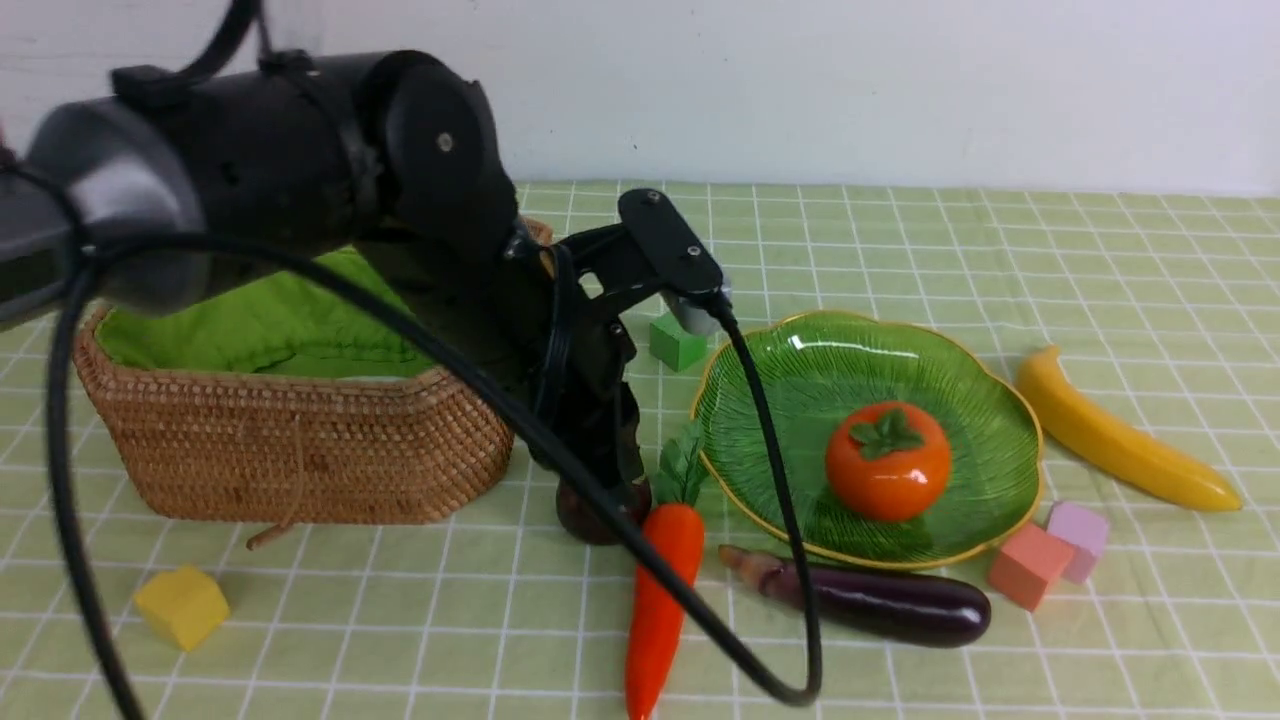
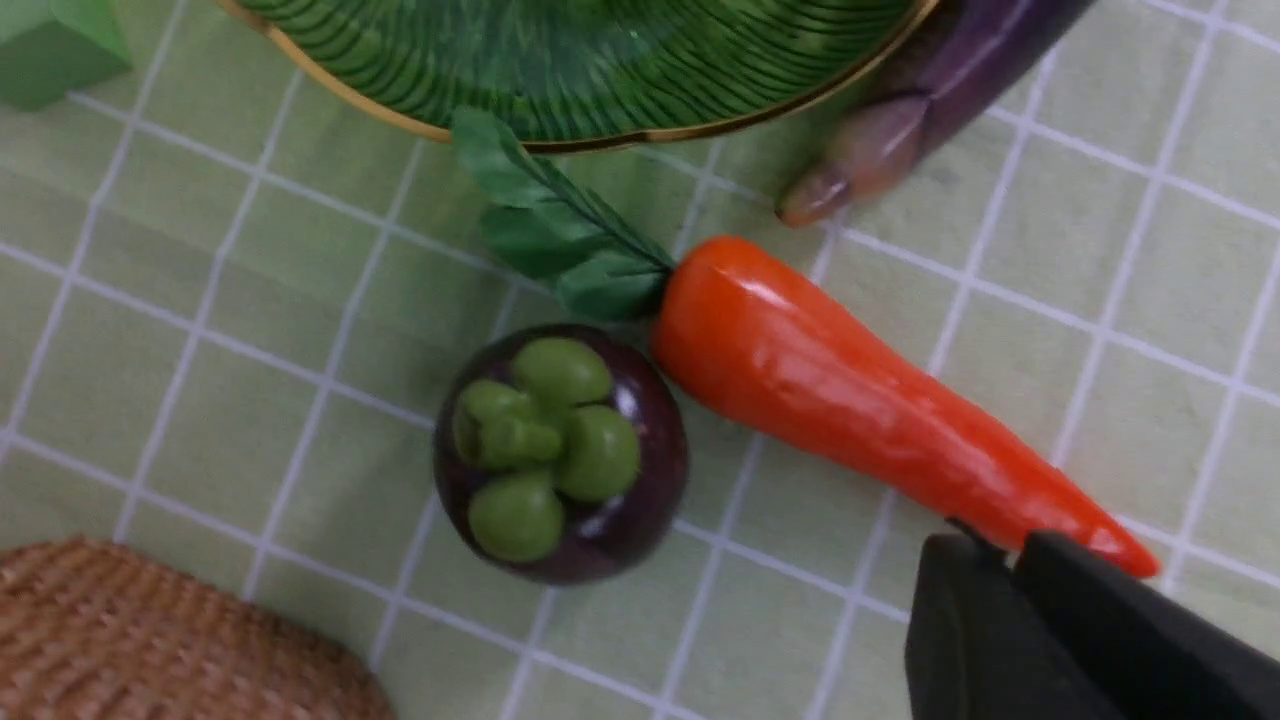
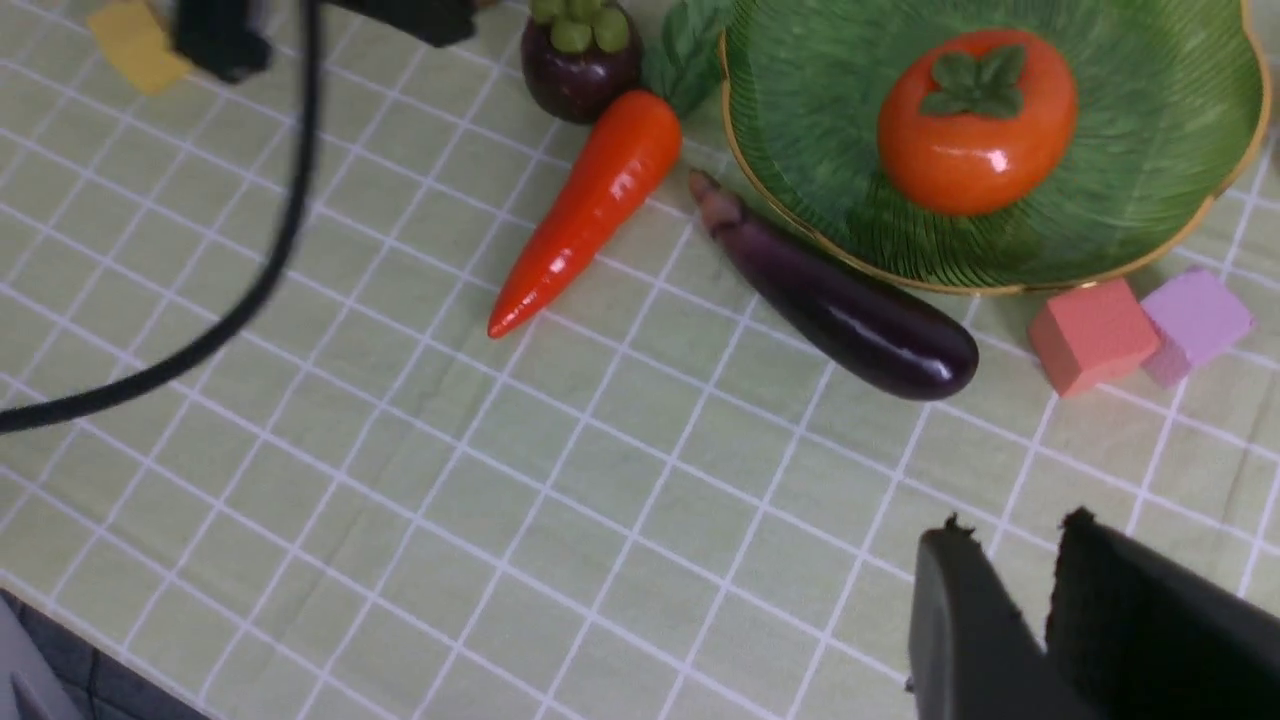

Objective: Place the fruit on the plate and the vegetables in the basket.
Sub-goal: Grab a mangosteen with your left arm and put it on the plate on the right

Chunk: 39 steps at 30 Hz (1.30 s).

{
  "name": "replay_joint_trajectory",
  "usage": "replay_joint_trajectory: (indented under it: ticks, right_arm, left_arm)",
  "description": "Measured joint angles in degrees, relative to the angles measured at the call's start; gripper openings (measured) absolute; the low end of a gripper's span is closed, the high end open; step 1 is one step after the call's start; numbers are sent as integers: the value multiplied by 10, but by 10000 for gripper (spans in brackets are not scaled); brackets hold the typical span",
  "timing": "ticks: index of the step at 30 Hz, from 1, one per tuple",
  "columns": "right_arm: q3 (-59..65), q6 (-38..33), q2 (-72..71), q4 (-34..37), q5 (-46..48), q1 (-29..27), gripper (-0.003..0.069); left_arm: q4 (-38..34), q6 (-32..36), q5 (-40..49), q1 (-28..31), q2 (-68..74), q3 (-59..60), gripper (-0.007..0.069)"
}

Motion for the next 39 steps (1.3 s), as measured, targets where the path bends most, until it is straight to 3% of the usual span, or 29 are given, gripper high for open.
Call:
replay_joint_trajectory:
  ticks: [1,3,4,5,7,8,11,14,21,39]
  right_arm:
    - [0,-1,-7,0,1,0,149]
    - [-1,-1,-22,0,5,0,149]
    - [-1,-1,-24,0,6,0,149]
    - [-1,-2,-32,0,10,0,149]
    - [-1,-2,-36,0,14,0,149]
    - [-1,-2,-39,0,17,0,149]
    - [-1,-2,-39,1,25,0,149]
    - [-1,-2,-39,2,26,0,149]
    - [-1,-2,-39,2,27,0,141]
    - [-1,-3,-39,2,27,0,141]
  left_arm:
    - [4,8,-1,1,13,-8,101]
    - [30,20,-8,1,43,-20,239]
    - [33,20,-9,1,45,-21,252]
    - [50,22,-22,1,64,-23,366]
    - [67,22,-36,1,75,-23,466]
    - [77,22,-50,1,85,-23,559]
    - [88,24,-95,1,102,-24,650]
    - [97,24,-130,1,112,-24,654]
    - [131,27,-154,1,146,-26,574]
    - [152,-1,-157,1,161,-31,538]
